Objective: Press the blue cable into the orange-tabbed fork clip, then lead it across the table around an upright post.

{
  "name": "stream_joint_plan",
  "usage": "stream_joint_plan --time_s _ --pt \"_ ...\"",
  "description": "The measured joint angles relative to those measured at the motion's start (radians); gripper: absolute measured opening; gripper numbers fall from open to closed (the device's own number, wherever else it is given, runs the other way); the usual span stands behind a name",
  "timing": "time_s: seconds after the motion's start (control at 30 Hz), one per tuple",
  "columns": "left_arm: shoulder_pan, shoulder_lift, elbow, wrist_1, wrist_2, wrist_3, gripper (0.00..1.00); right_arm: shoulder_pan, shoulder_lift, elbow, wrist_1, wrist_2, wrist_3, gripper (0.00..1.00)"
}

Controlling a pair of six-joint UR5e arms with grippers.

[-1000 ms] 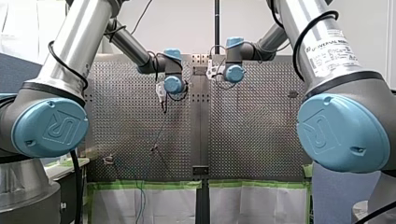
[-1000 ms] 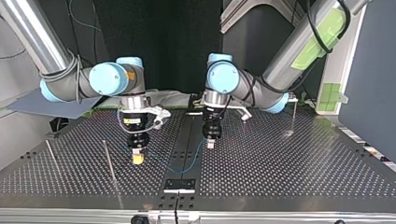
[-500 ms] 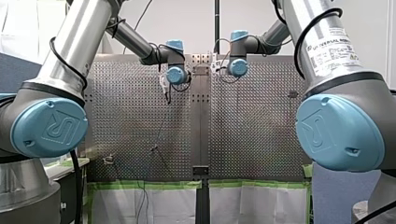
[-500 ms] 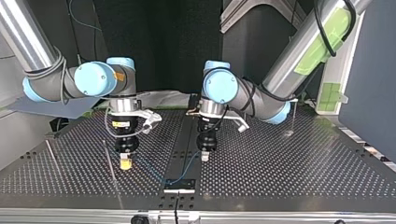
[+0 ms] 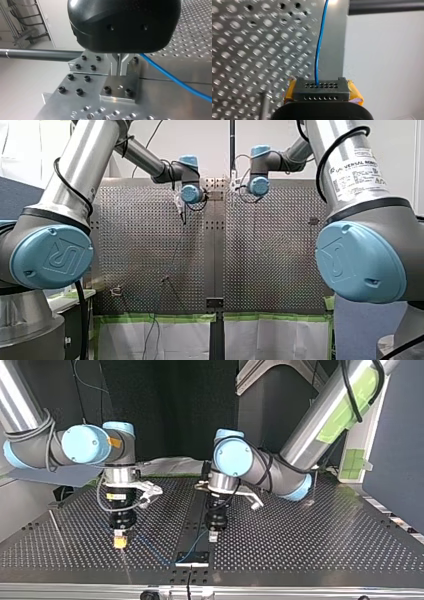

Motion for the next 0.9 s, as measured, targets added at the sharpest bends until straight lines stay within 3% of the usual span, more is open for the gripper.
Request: stream_joint_plan --time_s 0.23,0.5,0.9 --pt "-0.005 -0.001 0.031 -0.012 0.003 -0.001 0.0 -0.022 -0.012 -0.009 0.037 0.004 0.0 0.0" --pt "-0.009 -0.005 0.062 -0.017 0.01 -0.008 0.0 -0.047 -0.033 -0.01 0.045 0.006 0.002 0.0" --pt "-0.038 -0.05 0.154 -0.066 0.033 -0.066 0.0 -0.087 -0.042 -0.012 0.08 0.006 0.003 0.0"
